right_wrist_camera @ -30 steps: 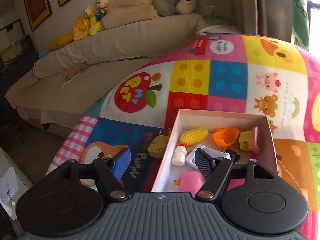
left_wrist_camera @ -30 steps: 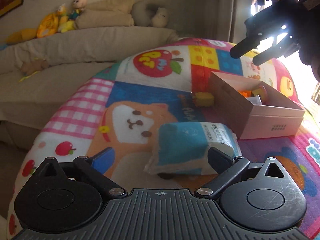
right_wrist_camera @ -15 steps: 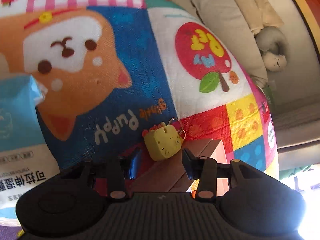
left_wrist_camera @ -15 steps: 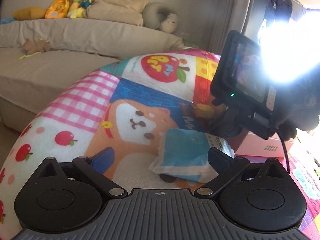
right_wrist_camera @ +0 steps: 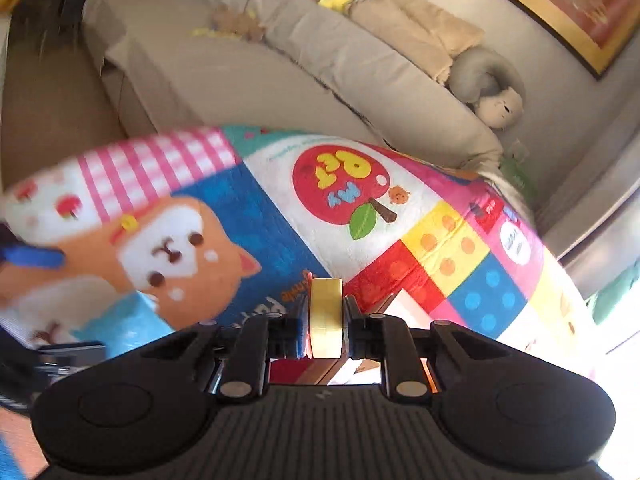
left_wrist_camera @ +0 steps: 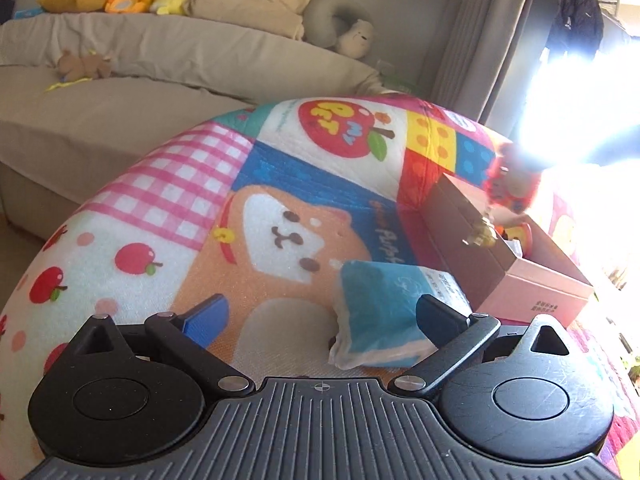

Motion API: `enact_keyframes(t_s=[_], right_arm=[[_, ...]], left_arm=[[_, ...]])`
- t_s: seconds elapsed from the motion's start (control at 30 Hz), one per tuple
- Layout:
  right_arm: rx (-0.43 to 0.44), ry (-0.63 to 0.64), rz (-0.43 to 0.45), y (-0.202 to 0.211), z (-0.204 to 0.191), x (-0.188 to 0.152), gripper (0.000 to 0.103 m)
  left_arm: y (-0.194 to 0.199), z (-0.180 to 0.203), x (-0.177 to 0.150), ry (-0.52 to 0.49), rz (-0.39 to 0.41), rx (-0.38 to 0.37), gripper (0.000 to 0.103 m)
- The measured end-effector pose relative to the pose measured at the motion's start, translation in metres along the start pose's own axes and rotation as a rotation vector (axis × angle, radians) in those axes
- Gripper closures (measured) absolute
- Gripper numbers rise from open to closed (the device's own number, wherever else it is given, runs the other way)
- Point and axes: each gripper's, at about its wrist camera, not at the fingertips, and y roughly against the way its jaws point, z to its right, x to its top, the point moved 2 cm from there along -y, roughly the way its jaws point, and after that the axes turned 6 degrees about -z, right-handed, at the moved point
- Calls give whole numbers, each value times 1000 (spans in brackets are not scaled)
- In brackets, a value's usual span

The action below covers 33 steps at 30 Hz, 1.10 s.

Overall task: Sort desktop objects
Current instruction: 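Grasp the yellow square keychain with the right tool, then lower the keychain into the box and open the right tool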

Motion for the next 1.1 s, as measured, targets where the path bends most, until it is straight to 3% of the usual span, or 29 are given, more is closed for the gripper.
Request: enact_keyframes(t_s=[0.13,0.2,0.27,0.37,0.43,0.5,0.53,0.6,0.63,0.77,0.97,1.1], right_arm=[[253,-265,-1,51,27,-40,86],[374,-402,-14,59,34,-73,86],[440,-518,-28,55,38,-105,86],[392,-667,-58,41,47,-152,86],[296,-762,-76,35,56,-183,82],[200,-802,-93,33,63,-208,68],[166,-813,-96,34,64,-216,51],[99,-832,-92,36,69,-237,29],[80,-838,-86,38,69,-244,24],[81,-864,-89,37,67,-264,16],[138,-884,-91,30,56,-272,8],[121,-821,-88,29,43,-269,2]], left_arm=[[0,2,-1,-10,-5,2,1],[2,6,-2,-41,2,-31,1],[2,9,-2,-67,2,-50,1],[1,17,-3,-102,-26,-51,1],[-1,23,-6,-118,-62,-52,1],[-3,30,-9,-134,-91,-56,1],[-4,34,-10,-144,-99,-55,1],[-5,43,-13,-166,-113,-63,1],[-5,47,-14,-174,-121,-70,1],[-6,67,-18,-212,-153,-108,1],[10,93,-25,-309,-190,-242,1],[15,99,-14,-373,-106,-146,0]])
